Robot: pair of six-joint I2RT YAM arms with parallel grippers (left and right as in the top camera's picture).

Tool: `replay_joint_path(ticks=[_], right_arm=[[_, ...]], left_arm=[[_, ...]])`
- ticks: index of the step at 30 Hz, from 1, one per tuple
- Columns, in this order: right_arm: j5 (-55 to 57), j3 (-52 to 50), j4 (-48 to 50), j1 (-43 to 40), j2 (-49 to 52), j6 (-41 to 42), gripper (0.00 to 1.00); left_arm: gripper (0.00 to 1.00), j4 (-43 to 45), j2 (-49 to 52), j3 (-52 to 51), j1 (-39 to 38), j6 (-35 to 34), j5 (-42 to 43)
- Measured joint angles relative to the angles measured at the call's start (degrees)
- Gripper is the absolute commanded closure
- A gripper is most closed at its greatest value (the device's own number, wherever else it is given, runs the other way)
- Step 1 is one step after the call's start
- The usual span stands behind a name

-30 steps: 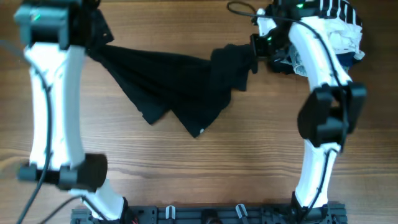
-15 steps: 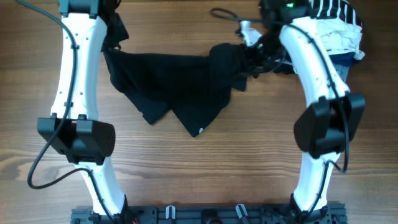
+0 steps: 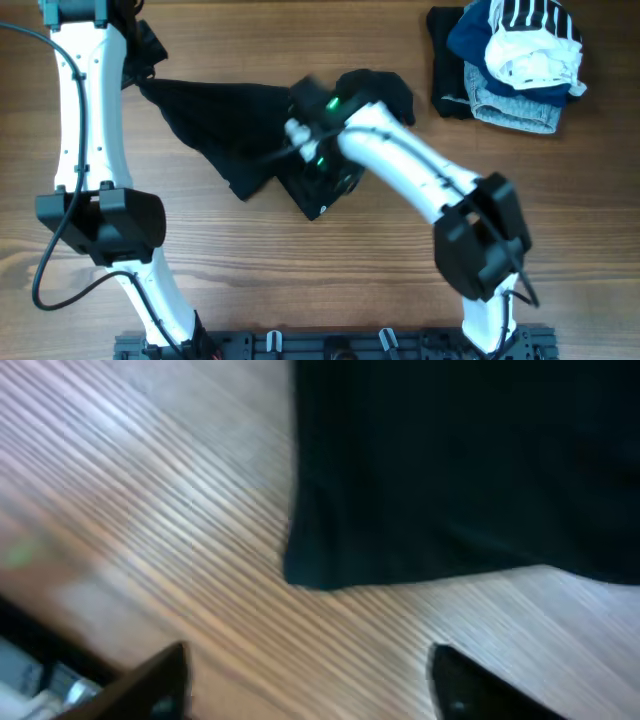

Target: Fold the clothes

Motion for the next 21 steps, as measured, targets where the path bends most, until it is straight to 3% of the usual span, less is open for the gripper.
replay_joint_path(ticks=[4,9,11,13,15,17,18,21], right_arm=[[2.56,-8.5,9.7,2.93,0.0,0.39,0.05],[4.04,-16.83,18.49,2.47,-0.59,-2.23,0.05],[4.59,-18.25,21.4,2.49,-1.31,-2.29,0.1],[5.7,-18.6,24.35,2.47,-1.46,-1.22,0.21],[6.62,-18.78,25.79,2.43,-1.44,-0.39,0.41],[8.15,-18.93,25.83,2.36,-1.44,1.01,0.82],[9.7,-19.02,25.59,2.36,-1.4,2.43,0.93],[13.03,-19.17,24.28,2.36,-1.4,5.55,0.96]], left_arm=[[0.96,0.57,0.0,0.0,0.31,0.0,0.0],[0.96,0.76,0.0,0.0,0.31,0.0,0.15],[0.96,0.79,0.0,0.0,0.31,0.0,0.17],[0.96,0.76,0.0,0.0,0.31,0.0,0.17],[0.96,0.74,0.0,0.0,0.31,0.0,0.17],[0.96,0.76,0.0,0.0,0.31,0.0,0.17],[0.96,0.74,0.0,0.0,0.31,0.0,0.17],[0.96,0.22,0.0,0.0,0.31,0.0,0.2]])
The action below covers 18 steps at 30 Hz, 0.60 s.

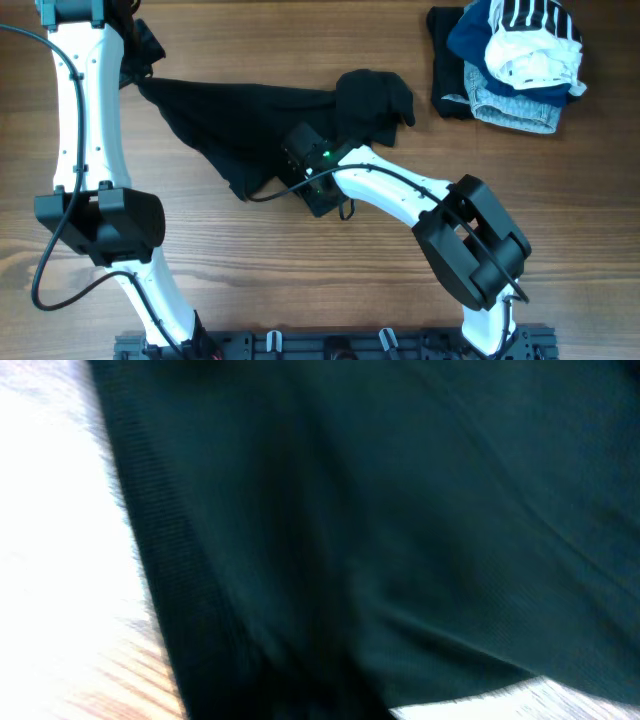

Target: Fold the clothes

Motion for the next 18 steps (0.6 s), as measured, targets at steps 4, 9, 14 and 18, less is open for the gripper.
replay_joint_path(ticks=[4,9,14,18], right_arm=[[2.12,0.24,-5.09,-0.59,-0.55,3.32,0.96],[1.66,9.11,-15.15,-8.15,-9.42,4.48,0.96],[0.57,30.49,-20.81,-22.36,-19.69,2.45,0.96],[-1.4,44.28,-28.24,-30.56,-21.77,-1.4,0.96]], left_arm=[[0.96,-1.36,0.0,0.0,0.0,0.0,0.42],[0.96,-1.42,-0.57,0.0,0.0,0.0,1.03],[0.96,-0.09,-6.49,-0.07,0.0,0.02,1.07],[0.96,3.37,-15.47,-0.09,-0.02,0.0,1.49]])
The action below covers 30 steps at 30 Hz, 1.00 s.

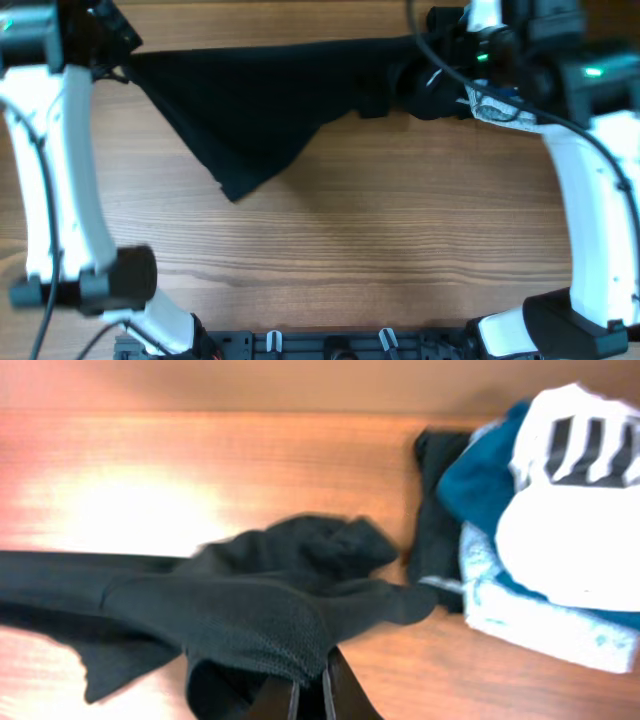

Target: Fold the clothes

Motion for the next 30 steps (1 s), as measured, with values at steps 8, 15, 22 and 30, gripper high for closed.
replay_joint_path(ticks=[8,15,22,30], right_arm=[[-7.87,23.85,-15.32,-9.05,0.59,-4.98,0.96],[-9.46,33.57,-20.02,-10.64,-4.94,-6.86,0.96],[-9.84,34.53,-20.04,-10.64,-5.51,-8.57,0.96],[-11.15,33.48,-6.12,-10.64,16.72,-10.75,0.96]], left_arm=[[0.96,8.72,-18.82,-0.02,-0.22,-2.69,1.07],[0.96,11.72,-34.86,0.07,-0.26,-0.07,2.93],[0.96,8.28,-34.95,0.9,-0.24,0.96,1.22],[0.96,14.01,-9.64,0.39,-0.26,2.12,1.27]])
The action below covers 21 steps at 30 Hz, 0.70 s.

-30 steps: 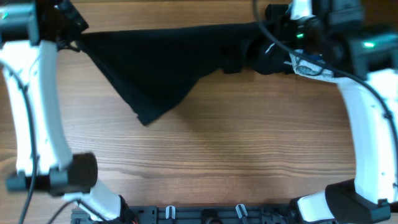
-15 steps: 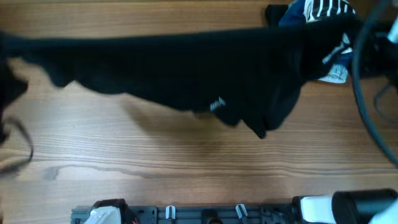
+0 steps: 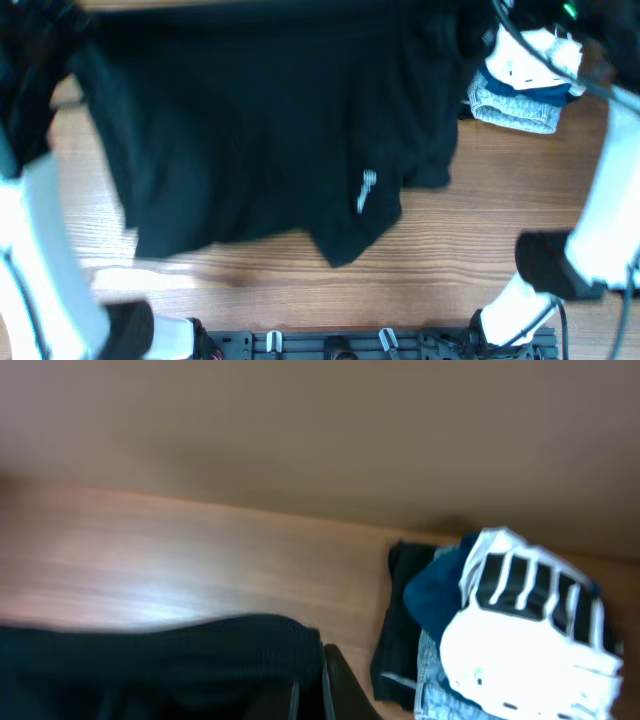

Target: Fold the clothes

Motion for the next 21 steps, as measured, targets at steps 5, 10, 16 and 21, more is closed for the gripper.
replay_joint_path(ticks=[5,10,16,21], right_arm=[[-0.24,-0.98,15.67,0.02,7.65,0.04,0.96],[-0.63,-0.39,25.64,0.07,7.5,0.04,0.96],[-0.59,-0.13,26.47,0.07,7.15,0.02,0.96],[-1.09,-0.9,19.15,0.07,7.17,-0.17,0.96]], left_arm=[[0.96,17.75,14.16,-0.72,-0.07,1.55,0.72],[0.96,28.3,17.38,-1.57,-0.17,2.1,1.99],[0.96,27.93,14.56,-0.94,-0.17,4.24,1.95],[0.96,15.52,14.67,-0.81,-0.15,4.87,1.92]])
